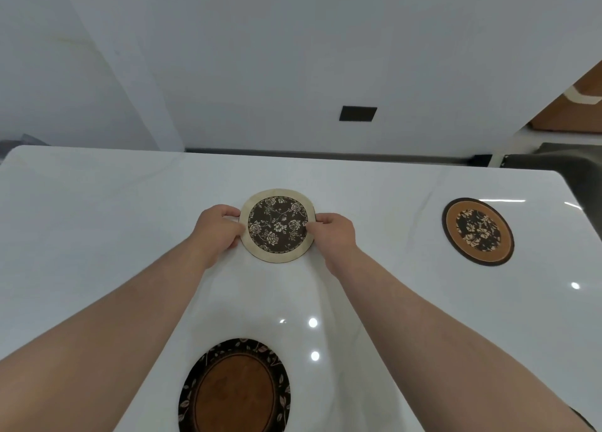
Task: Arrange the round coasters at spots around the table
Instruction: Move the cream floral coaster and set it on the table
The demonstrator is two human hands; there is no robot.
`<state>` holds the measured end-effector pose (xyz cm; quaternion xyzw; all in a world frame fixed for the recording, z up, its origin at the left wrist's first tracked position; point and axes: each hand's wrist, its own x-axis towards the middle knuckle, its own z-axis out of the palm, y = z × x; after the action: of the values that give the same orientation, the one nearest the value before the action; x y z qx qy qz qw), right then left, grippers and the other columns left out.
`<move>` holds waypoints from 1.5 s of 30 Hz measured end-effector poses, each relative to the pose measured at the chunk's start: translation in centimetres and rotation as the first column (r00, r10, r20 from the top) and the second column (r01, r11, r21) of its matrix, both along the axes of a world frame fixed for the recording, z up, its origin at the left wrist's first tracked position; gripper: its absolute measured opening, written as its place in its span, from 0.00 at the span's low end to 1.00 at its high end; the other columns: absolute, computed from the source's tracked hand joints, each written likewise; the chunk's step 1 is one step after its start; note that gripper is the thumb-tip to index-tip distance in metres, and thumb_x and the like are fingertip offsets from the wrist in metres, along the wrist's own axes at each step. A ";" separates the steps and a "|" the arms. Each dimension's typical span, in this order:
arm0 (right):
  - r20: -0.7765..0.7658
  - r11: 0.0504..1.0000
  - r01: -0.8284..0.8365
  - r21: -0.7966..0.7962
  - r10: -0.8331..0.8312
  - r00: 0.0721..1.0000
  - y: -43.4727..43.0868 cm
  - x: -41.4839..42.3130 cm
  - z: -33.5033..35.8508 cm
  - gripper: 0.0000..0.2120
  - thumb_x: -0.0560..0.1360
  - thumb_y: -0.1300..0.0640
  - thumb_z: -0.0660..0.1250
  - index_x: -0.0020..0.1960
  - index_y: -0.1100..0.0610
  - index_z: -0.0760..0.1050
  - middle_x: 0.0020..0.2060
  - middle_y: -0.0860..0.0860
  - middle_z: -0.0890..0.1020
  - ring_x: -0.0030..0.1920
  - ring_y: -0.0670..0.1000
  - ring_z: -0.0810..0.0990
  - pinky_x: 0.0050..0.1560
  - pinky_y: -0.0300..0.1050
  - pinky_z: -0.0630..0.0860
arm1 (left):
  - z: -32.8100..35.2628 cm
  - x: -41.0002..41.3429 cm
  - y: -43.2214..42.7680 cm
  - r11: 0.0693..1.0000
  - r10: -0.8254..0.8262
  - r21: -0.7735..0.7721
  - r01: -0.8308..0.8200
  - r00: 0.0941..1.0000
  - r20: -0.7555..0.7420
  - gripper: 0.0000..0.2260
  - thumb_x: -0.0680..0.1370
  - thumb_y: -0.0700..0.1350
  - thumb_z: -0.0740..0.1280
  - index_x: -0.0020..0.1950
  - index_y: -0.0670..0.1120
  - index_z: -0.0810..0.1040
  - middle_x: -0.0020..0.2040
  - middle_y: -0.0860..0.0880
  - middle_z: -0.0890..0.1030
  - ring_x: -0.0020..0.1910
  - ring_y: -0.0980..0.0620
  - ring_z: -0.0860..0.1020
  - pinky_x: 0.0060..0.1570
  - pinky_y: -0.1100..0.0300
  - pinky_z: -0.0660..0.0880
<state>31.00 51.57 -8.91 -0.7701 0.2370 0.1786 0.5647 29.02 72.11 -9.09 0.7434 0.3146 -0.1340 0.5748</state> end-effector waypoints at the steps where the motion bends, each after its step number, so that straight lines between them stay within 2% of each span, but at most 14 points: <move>1: 0.002 1.000 0.019 -0.006 -0.019 1.000 0.0 0.0 -0.1 0.02 0.69 0.64 0.68 0.38 0.60 0.78 0.34 0.50 0.79 0.37 0.51 0.75 0.43 0.49 0.77 | 0.1 -0.2 -0.1 1.000 -0.010 0.017 0.010 1.000 -0.006 0.13 0.70 0.32 0.67 0.52 0.44 0.77 0.40 0.42 0.78 0.27 0.48 0.73 0.30 0.58 0.74; 4: -0.011 0.998 0.050 -0.025 -0.051 0.999 -0.4 0.0 -0.2 0.09 0.66 0.65 0.65 0.35 0.51 0.77 0.36 0.48 0.82 0.38 0.52 0.79 0.49 0.54 0.82 | 0.0 -0.5 -0.4 0.996 -0.060 0.062 0.058 0.998 0.029 0.14 0.70 0.31 0.68 0.51 0.45 0.76 0.37 0.41 0.78 0.27 0.47 0.73 0.28 0.57 0.74; 10: 0.014 0.995 0.078 -0.063 -0.077 0.997 -2.5 -0.2 -0.4 0.11 0.66 0.66 0.64 0.32 0.52 0.77 0.33 0.50 0.82 0.35 0.54 0.79 0.47 0.59 0.83 | -0.3 -0.9 -2.1 0.990 -0.129 0.060 0.126 0.991 0.041 0.14 0.71 0.30 0.67 0.54 0.42 0.74 0.37 0.43 0.75 0.27 0.46 0.75 0.25 0.61 0.74; 14: 0.025 0.993 0.095 -0.073 -0.094 0.995 -3.7 0.0 -0.5 0.11 0.67 0.66 0.64 0.34 0.51 0.78 0.34 0.51 0.83 0.35 0.55 0.81 0.47 0.59 0.83 | -1.0 -0.9 -3.3 0.999 -0.045 -0.021 0.046 0.997 0.070 0.17 0.71 0.29 0.68 0.58 0.39 0.74 0.39 0.45 0.75 0.32 0.45 0.77 0.46 0.48 0.81; 16: 0.018 0.993 0.085 -0.079 -0.084 0.996 -4.1 0.2 -0.5 0.10 0.67 0.65 0.65 0.35 0.51 0.78 0.36 0.52 0.84 0.37 0.56 0.82 0.48 0.59 0.83 | -1.2 -0.8 -3.5 1.000 -0.013 -0.026 0.015 0.997 0.080 0.18 0.70 0.30 0.68 0.60 0.39 0.73 0.37 0.45 0.76 0.34 0.45 0.77 0.51 0.46 0.80; 22: 0.017 0.993 -0.009 -0.119 0.011 1.000 -5.0 0.5 -1.5 0.11 0.65 0.64 0.62 0.36 0.51 0.80 0.37 0.53 0.85 0.44 0.60 0.85 0.48 0.58 0.83 | -1.0 -1.0 -3.5 0.994 -0.112 -0.003 0.113 0.987 0.114 0.17 0.71 0.31 0.68 0.58 0.40 0.75 0.43 0.42 0.78 0.33 0.48 0.75 0.39 0.57 0.75; 25: 0.045 0.989 -0.105 -0.107 0.110 0.993 -5.6 0.6 -1.6 0.12 0.70 0.65 0.62 0.44 0.55 0.83 0.36 0.53 0.85 0.39 0.58 0.85 0.47 0.55 0.84 | -1.2 -1.3 -3.2 0.992 -0.123 0.006 0.123 0.983 0.138 0.16 0.71 0.31 0.70 0.57 0.42 0.76 0.46 0.45 0.78 0.38 0.49 0.76 0.40 0.59 0.77; 29: 0.032 0.988 -0.152 -0.014 0.152 0.988 -6.3 1.0 -1.3 0.12 0.76 0.69 0.62 0.56 0.63 0.79 0.36 0.55 0.82 0.32 0.51 0.81 0.41 0.47 0.85 | -1.2 -1.5 -3.0 0.993 -0.115 0.004 0.116 0.981 0.159 0.15 0.72 0.32 0.69 0.57 0.42 0.77 0.44 0.46 0.79 0.38 0.49 0.77 0.42 0.59 0.77; 32: 0.016 0.994 -0.112 -0.013 0.112 0.994 -5.8 1.4 -1.6 0.13 0.74 0.69 0.62 0.55 0.63 0.79 0.40 0.60 0.84 0.33 0.55 0.82 0.44 0.55 0.84 | -1.2 -1.2 -2.7 0.995 -0.101 0.018 0.100 0.982 0.159 0.14 0.72 0.32 0.68 0.57 0.40 0.77 0.42 0.45 0.80 0.36 0.49 0.76 0.40 0.58 0.76; 34: 0.014 0.995 -0.100 -0.021 0.101 0.995 -5.4 1.6 -1.7 0.12 0.73 0.69 0.62 0.53 0.63 0.80 0.42 0.61 0.84 0.34 0.57 0.82 0.45 0.58 0.84 | -1.2 -0.8 -2.5 0.997 -0.080 0.020 0.078 0.987 0.142 0.14 0.72 0.32 0.68 0.57 0.39 0.76 0.40 0.45 0.79 0.33 0.48 0.76 0.42 0.53 0.77; 37: 0.007 0.994 -0.103 -0.020 0.103 0.995 -5.2 1.7 -1.8 0.12 0.73 0.70 0.61 0.52 0.62 0.80 0.41 0.60 0.82 0.33 0.57 0.82 0.43 0.57 0.84 | -1.1 0.1 -2.8 0.999 -0.033 -0.015 0.034 0.996 0.077 0.14 0.72 0.32 0.69 0.56 0.39 0.75 0.40 0.44 0.78 0.33 0.45 0.76 0.47 0.48 0.78; 40: -0.006 0.996 -0.088 -0.027 0.088 0.996 -5.2 1.7 -1.8 0.12 0.72 0.70 0.60 0.50 0.62 0.79 0.37 0.58 0.82 0.30 0.56 0.82 0.42 0.56 0.84 | -1.0 0.9 -3.4 0.999 0.026 -0.031 -0.026 0.999 0.023 0.11 0.71 0.32 0.70 0.50 0.41 0.75 0.40 0.43 0.77 0.32 0.46 0.75 0.42 0.53 0.76; 43: 0.006 0.997 -0.079 -0.006 0.079 0.997 -4.9 1.7 -1.4 0.11 0.72 0.71 0.60 0.48 0.63 0.79 0.37 0.57 0.81 0.31 0.54 0.81 0.40 0.53 0.85 | -1.4 1.1 -3.3 0.996 0.082 0.039 -0.084 0.995 0.063 0.10 0.69 0.31 0.69 0.43 0.45 0.77 0.43 0.44 0.79 0.37 0.46 0.77 0.43 0.53 0.77; 45: 0.029 0.997 -0.076 0.009 0.076 0.997 -4.5 1.9 -1.2 0.11 0.71 0.71 0.60 0.47 0.64 0.79 0.35 0.56 0.81 0.30 0.54 0.81 0.39 0.54 0.85 | -1.5 1.1 -3.1 0.993 0.091 0.063 -0.098 0.991 0.095 0.10 0.70 0.31 0.67 0.43 0.46 0.78 0.43 0.44 0.80 0.36 0.47 0.77 0.42 0.54 0.78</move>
<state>32.88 47.08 -10.07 -0.7781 0.1987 0.1900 0.5648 30.12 69.01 -10.56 0.7521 0.3270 -0.0614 0.5689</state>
